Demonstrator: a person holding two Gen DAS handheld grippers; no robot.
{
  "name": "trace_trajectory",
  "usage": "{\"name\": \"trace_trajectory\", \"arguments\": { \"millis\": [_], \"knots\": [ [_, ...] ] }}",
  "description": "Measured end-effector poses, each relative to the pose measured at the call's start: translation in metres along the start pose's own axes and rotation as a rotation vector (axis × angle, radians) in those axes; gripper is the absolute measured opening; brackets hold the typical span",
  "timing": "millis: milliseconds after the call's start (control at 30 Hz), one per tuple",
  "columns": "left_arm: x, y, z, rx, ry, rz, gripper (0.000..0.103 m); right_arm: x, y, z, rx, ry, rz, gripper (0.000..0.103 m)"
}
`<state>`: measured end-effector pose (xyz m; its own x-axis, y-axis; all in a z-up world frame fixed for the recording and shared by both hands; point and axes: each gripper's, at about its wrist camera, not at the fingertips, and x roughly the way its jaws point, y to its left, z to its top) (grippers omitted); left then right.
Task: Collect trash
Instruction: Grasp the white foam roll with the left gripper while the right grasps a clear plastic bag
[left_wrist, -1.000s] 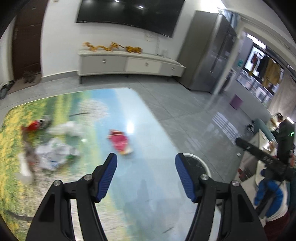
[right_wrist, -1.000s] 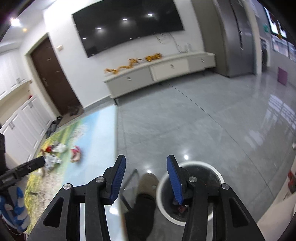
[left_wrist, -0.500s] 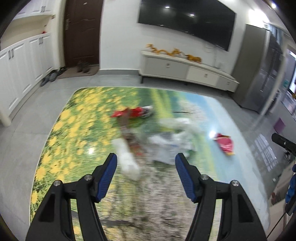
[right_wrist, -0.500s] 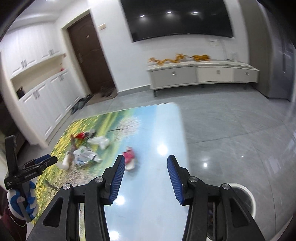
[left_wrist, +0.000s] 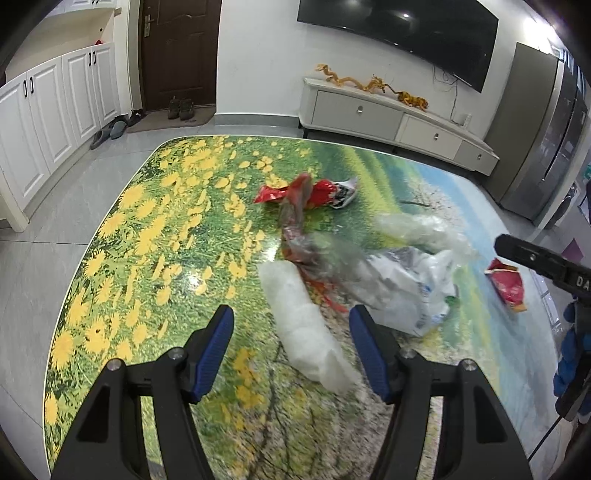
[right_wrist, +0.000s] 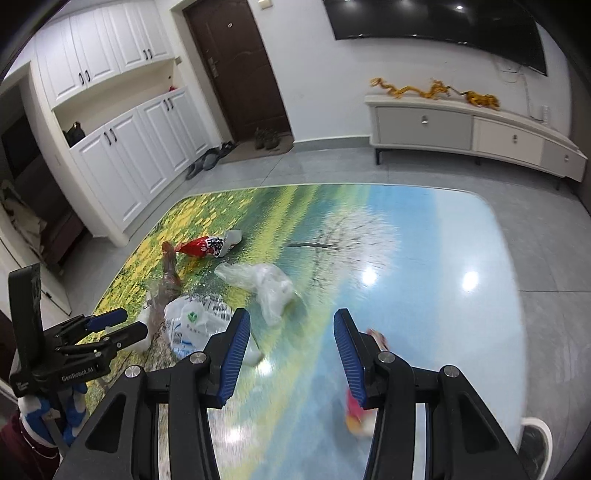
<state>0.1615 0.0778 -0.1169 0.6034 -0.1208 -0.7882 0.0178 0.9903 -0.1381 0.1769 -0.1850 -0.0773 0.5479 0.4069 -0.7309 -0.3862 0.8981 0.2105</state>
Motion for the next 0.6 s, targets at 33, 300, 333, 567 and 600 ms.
{"name": "trace_trajectory", "arguments": {
  "millis": [33, 300, 333, 567, 600],
  "knots": [
    [0.003, 0.002, 0.0, -0.002, 0.0, 0.006, 0.063, 0.007, 0.002, 0.002, -0.006, 0.006, 0.004, 0.045],
    [0.013, 0.017, 0.001, -0.038, 0.0, 0.018, 0.039, 0.045, 0.004, 0.012, -0.024, 0.035, 0.036, 0.045],
    [0.012, 0.017, 0.001, -0.043, -0.003, 0.019, 0.038, 0.047, 0.004, 0.013, -0.027, 0.037, 0.041, 0.045],
    [0.009, 0.031, -0.001, -0.116, -0.019, 0.048, 0.028, 0.061, 0.007, 0.013, -0.036, 0.058, 0.058, 0.039],
    [0.009, 0.033, -0.002, -0.124, -0.019, 0.052, 0.028, 0.062, 0.008, 0.013, -0.041, 0.063, 0.058, 0.034]
  ]
}}
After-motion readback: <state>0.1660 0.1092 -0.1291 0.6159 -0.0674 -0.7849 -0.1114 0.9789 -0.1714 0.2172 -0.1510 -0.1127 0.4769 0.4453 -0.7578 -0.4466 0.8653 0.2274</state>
